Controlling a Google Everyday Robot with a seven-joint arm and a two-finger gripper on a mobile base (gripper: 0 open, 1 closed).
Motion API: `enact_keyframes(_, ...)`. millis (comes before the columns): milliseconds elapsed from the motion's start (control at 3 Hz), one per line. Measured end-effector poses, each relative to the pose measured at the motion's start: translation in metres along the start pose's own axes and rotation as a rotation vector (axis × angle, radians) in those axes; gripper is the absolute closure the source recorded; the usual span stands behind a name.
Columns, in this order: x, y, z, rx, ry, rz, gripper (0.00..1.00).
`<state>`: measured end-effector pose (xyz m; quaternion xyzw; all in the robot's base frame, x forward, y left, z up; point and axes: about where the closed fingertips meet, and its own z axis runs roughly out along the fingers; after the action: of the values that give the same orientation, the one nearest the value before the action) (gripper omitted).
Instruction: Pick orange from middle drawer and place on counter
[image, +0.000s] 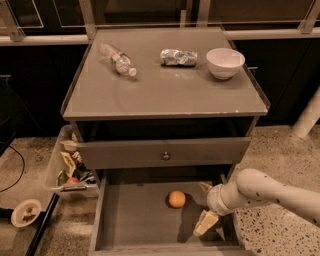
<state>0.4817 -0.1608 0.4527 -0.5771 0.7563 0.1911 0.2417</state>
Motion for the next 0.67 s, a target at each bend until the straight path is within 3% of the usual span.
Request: enact_keyframes(667,-0.007,-0.023,0.041,0.033,-0.167,0.015,0.0)
